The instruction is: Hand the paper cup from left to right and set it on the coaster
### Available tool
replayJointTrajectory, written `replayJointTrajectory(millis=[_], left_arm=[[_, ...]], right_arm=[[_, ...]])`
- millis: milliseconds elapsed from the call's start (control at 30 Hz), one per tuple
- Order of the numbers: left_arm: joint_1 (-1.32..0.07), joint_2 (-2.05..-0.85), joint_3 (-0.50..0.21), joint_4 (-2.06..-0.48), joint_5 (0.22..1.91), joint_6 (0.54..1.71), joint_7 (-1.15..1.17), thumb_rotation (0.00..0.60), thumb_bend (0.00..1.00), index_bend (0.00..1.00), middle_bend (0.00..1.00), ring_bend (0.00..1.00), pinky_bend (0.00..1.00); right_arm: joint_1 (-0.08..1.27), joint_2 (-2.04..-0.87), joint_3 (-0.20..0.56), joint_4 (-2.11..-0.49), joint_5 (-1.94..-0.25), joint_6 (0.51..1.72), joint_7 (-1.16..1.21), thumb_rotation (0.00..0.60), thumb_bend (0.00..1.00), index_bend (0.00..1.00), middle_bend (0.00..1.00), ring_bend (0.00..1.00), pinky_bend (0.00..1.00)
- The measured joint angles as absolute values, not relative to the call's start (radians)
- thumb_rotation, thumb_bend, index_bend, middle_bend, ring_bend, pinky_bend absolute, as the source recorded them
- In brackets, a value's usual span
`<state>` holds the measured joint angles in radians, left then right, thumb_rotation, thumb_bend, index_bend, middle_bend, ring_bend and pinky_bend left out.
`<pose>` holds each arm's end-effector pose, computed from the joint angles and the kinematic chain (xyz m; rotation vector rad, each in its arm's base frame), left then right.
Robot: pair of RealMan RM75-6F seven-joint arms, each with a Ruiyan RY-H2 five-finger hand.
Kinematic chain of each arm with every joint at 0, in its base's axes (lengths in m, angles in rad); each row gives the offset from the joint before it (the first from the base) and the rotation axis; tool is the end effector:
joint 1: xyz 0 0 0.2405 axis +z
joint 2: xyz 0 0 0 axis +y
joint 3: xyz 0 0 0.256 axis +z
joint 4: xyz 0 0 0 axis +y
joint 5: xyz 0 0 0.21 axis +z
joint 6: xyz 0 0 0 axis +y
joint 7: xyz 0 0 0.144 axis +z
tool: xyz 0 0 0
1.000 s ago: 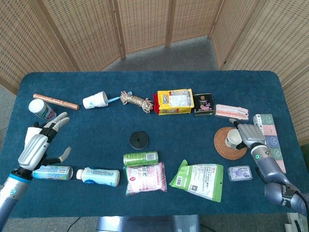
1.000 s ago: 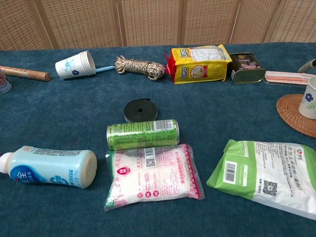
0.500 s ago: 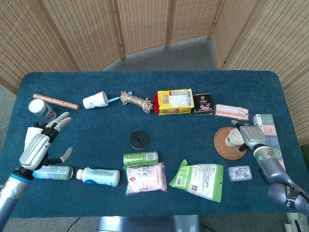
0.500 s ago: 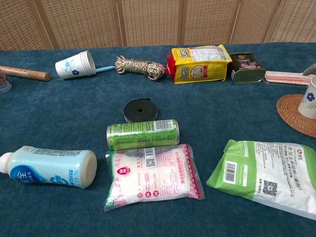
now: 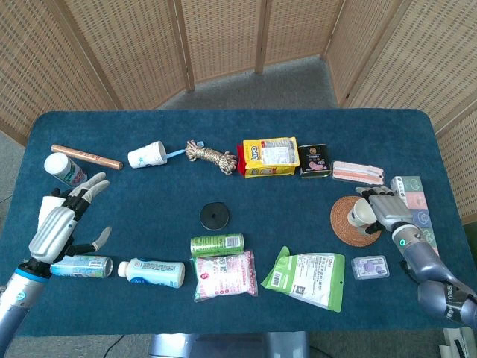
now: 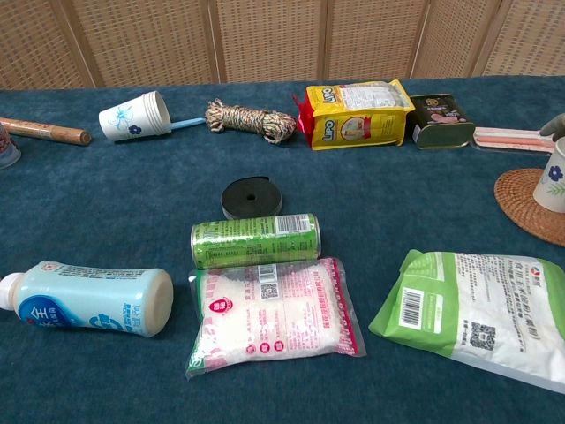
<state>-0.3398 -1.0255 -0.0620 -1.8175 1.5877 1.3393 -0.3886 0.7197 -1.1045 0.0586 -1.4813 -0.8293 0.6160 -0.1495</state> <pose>-0.2157 0.2401 0.1481 -1.5536 -1.2253 -1.3874 -0.2836 -0.3551 0.1107 1.6576 -1.2617 0.4441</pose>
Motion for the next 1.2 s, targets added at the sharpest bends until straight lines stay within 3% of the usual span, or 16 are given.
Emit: replayJointTrajectory(millis=[367,600,700,933,1200], left_arm=[[-0.300,-1.010,-0.047,-1.819,1.582,1.380,-0.385,0.516,0.47,0.00,0.00,0.00,0.06],[-0.264,-0.993,-0.038,-1.815,1.557,1.406,-0.365,0.518,0.47,0.00,0.00,0.00,0.03],[-0.248,-0.988,-0.038,-1.805,1.542,1.422,-0.347,0.516,0.48,0.00,0.00,0.00,0.01],[-0.190,-1.007,-0.030,-1.767,1.502,1.471,-0.259,0.519,0.48,0.00,0.00,0.00,0.00],[-0.076,-1.072,0.014,-1.688,1.465,1.556,-0.172,0.520,0.47,0.00,0.00,0.00,0.00]], right_arm=[[0.642,-1.057,0.170,-1.556,-0.957,0.685,0.129,0.502,0.29,0.00,0.00,0.00,0.00],[0.552,-1.059,0.248,-1.566,-1.084,0.861,0.343,0.599,0.29,0.00,0.00,0.00,0.00],[0.505,-1.066,0.261,-1.558,-1.114,0.961,0.367,0.600,0.30,0.00,0.00,0.00,0.00],[0.393,-1.077,0.243,-1.536,-1.120,1.149,0.272,0.600,0.30,0.00,0.00,0.00,0.00],[0.250,-1.122,0.166,-1.467,-1.140,1.323,0.128,0.600,0.30,0.00,0.00,0.00,0.00]])
